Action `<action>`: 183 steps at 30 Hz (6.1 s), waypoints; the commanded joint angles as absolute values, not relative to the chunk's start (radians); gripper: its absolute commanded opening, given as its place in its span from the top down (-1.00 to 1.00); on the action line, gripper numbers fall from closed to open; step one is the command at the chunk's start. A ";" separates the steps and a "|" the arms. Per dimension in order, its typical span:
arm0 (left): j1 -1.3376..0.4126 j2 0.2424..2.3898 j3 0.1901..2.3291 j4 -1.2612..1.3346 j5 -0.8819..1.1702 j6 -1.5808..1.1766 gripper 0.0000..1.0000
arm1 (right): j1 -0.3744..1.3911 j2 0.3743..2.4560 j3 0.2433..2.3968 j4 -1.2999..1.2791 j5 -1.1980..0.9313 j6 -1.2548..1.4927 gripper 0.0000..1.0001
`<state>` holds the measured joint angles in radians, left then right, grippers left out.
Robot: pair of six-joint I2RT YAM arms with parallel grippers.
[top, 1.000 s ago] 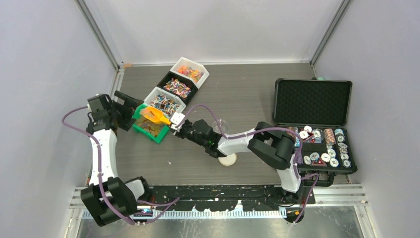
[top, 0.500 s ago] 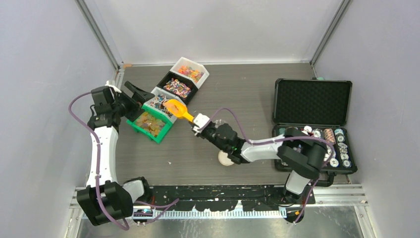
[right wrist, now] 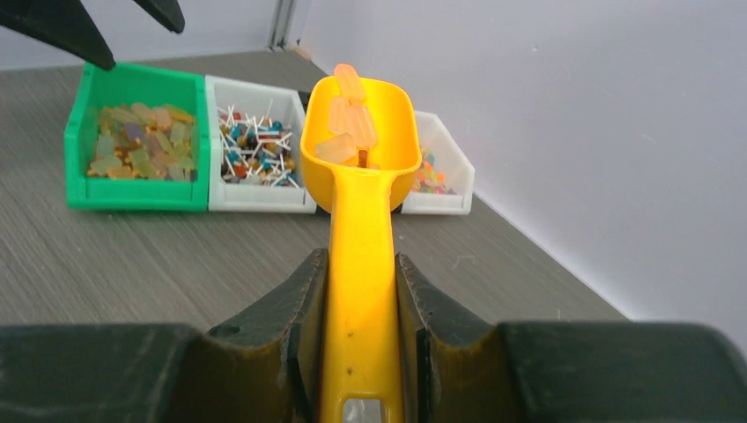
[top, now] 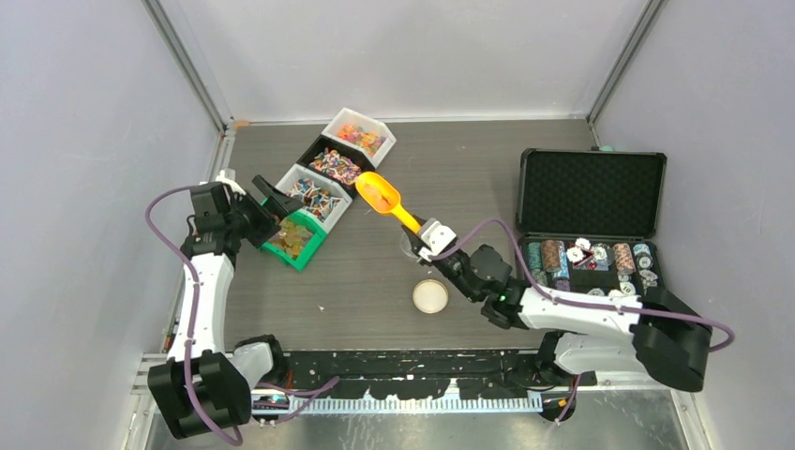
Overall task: Pack the candies
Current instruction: Place the fake candies in the packing bottle, then scoop the fake candies from the storage box.
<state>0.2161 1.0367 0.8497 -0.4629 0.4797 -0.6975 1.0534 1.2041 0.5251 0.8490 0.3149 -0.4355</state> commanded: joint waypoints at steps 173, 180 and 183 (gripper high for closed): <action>0.335 1.113 0.721 -0.616 -0.015 -1.094 0.13 | 1.081 2.407 2.439 -0.744 -0.003 -0.052 0.99; 0.335 1.008 0.696 -0.561 -0.045 -1.147 -0.08 | 1.081 2.388 2.421 -0.697 0.044 -0.058 1.00; 0.335 1.044 0.696 -0.539 -0.035 -1.140 -0.07 | 1.081 2.389 2.416 -0.689 0.045 -0.060 0.99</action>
<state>0.3305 1.0126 0.6968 -0.5884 -0.0189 -1.1240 1.0763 2.3970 2.4138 -0.7475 0.0246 -0.0505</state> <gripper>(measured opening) 0.538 0.338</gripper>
